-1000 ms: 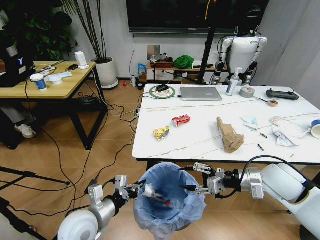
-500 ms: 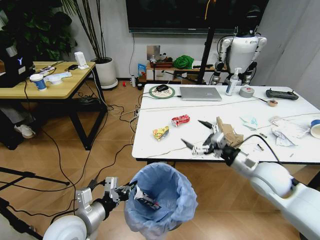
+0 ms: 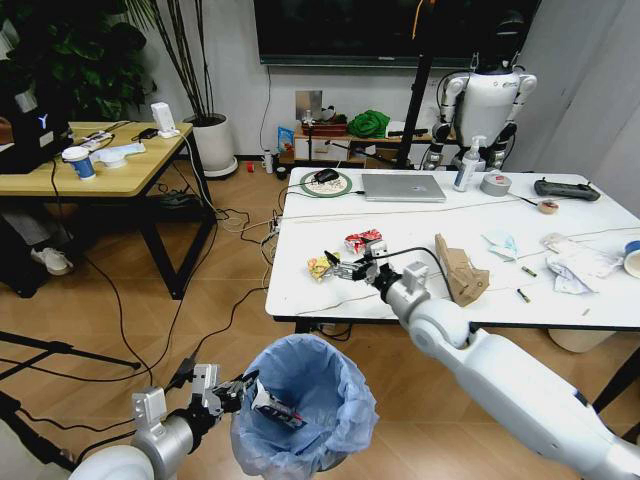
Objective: Pick up the trash bin and place the trash from the table into it.
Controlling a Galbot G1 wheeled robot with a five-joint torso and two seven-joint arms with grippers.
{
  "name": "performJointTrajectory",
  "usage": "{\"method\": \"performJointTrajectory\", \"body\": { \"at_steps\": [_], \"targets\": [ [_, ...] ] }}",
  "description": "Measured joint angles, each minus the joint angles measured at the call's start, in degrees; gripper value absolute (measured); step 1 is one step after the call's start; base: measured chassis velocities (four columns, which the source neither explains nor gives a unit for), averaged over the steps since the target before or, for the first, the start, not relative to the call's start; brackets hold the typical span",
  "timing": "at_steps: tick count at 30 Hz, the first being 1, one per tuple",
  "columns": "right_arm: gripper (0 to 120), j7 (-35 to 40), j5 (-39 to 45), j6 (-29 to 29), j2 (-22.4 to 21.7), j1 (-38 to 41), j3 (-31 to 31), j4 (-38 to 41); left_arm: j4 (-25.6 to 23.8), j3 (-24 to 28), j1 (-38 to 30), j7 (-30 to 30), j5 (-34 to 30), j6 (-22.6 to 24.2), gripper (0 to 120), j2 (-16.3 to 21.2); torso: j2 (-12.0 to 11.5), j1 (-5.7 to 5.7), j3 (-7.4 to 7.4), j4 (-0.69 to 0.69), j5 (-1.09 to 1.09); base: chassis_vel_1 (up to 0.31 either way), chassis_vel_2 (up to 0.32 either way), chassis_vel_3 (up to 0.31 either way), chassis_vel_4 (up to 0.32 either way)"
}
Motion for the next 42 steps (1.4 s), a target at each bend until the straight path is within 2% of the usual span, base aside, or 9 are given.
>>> {"method": "performJointTrajectory", "body": {
  "at_steps": [7,8,13,19,24,27,28,39,42],
  "targets": [
    [100,3.5,3.0,-2.7,2.2,1.0,-1.7,-2.5,0.2,0.3,-1.0,0.1,-0.5,0.0,0,0.2,0.0,0.0,0.0,-0.01,0.0,0.0,0.0,0.0,0.0],
    [100,6.1,5.4,-4.0,5.1,1.9,-2.6,-4.7,0.5,0.6,-1.3,0.2,-0.6,0.0,0,0.3,0.0,0.0,-0.01,-0.02,-0.01,0.0,0.0,0.0,0.0],
    [100,7.7,6.4,-5.0,11.7,4.0,-4.1,-9.3,0.9,0.7,-1.6,0.3,-0.6,0.0,0,0.0,0.0,0.0,0.0,0.02,0.0,0.0,0.0,0.0,0.0],
    [96,7.5,6.5,-4.9,14.6,5.4,-5.0,-12.5,0.9,0.7,-1.5,0.3,-0.5,0.0,0,-0.2,0.0,0.0,0.0,0.02,0.0,0.0,0.0,0.0,0.0],
    [72,6.4,5.4,-4.7,14.0,5.8,-5.6,-13.4,0.8,0.6,-1.3,0.5,-0.4,-0.2,0,-0.4,0.0,0.0,0.0,0.0,0.01,0.0,0.0,0.0,0.0],
    [69,6.1,5.0,-4.5,13.5,5.6,-5.6,-13.5,0.8,0.6,-1.3,0.5,-0.3,-0.2,0,-0.4,0.0,-0.01,-0.01,0.0,0.01,0.0,0.0,0.0,0.0],
    [59,5.5,4.3,-4.2,12.9,5.1,-5.6,-13.5,0.8,0.6,-1.3,0.6,-0.3,-0.2,0,-0.5,0.0,-0.01,-0.01,-0.01,0.01,0.0,0.0,0.0,0.0],
    [23,4.3,2.9,-2.6,11.6,4.7,-5.8,-13.7,1.0,0.6,-2.0,0.7,-0.3,-0.3,0,-0.6,0.0,-0.01,-0.01,-0.01,0.02,0.0,0.0,0.0,0.0],
    [10,3.1,2.6,-1.8,11.5,4.9,-5.8,-13.8,1.3,0.7,-2.1,0.7,-0.3,-0.3,0,-0.7,0.0,-0.01,-0.01,0.01,0.02,0.0,0.0,0.0,0.0]
  ]
}}
